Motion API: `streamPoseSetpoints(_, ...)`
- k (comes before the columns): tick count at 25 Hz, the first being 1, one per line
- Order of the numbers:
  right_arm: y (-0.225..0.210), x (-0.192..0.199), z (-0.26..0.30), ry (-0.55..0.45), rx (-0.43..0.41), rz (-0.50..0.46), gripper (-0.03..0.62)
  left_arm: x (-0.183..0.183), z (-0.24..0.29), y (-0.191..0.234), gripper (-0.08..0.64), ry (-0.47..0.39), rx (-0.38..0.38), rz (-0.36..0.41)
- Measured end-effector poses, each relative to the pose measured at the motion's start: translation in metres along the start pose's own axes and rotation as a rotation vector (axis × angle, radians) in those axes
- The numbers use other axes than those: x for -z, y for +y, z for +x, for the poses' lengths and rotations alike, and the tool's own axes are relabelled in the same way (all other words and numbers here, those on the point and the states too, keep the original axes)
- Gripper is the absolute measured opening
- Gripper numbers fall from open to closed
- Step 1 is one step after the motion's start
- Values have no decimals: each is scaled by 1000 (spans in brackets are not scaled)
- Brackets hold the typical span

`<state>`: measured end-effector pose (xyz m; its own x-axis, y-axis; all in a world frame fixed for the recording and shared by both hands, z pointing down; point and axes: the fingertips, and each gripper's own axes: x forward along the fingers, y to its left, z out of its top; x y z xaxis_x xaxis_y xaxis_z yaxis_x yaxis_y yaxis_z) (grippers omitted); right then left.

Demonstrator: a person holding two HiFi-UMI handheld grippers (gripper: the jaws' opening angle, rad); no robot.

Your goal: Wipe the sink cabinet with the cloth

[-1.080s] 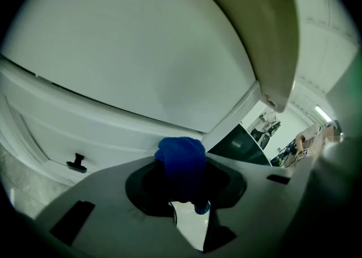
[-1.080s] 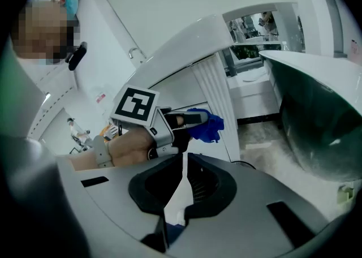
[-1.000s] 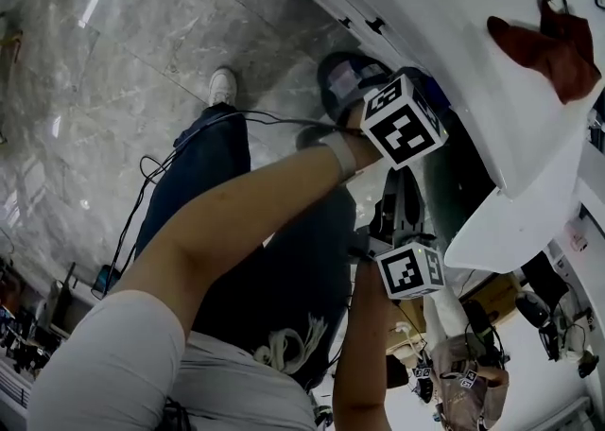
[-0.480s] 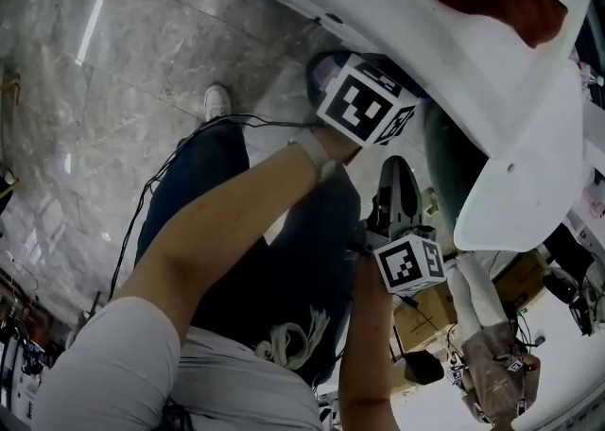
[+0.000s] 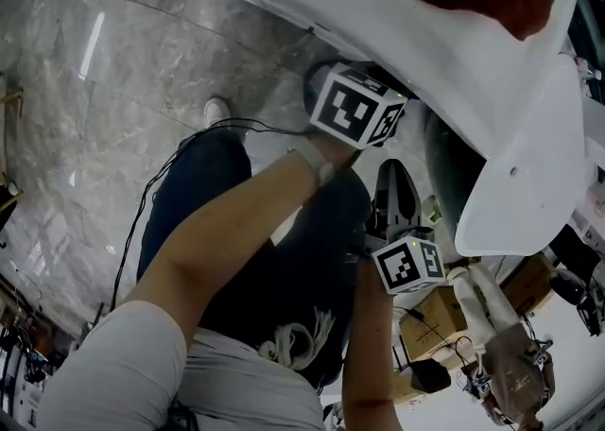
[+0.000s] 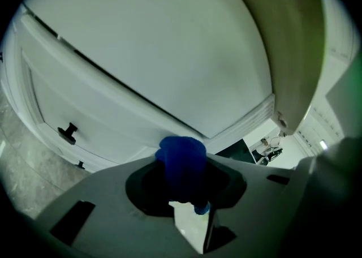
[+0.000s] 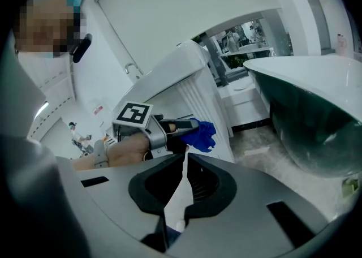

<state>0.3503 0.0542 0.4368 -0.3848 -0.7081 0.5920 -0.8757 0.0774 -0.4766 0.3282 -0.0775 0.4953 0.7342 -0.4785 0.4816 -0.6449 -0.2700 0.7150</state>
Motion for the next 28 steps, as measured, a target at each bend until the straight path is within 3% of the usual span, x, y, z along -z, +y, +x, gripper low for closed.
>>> streamPoseSetpoints(10, -10, -14, 25, -17, -31, -55, 37, 34, 34, 47, 110, 65, -76, -41)
streamPoseSetpoints(28, -17, -13, 70, -6, -58, -115, 37, 102, 93, 122, 110, 203, -126, -119)
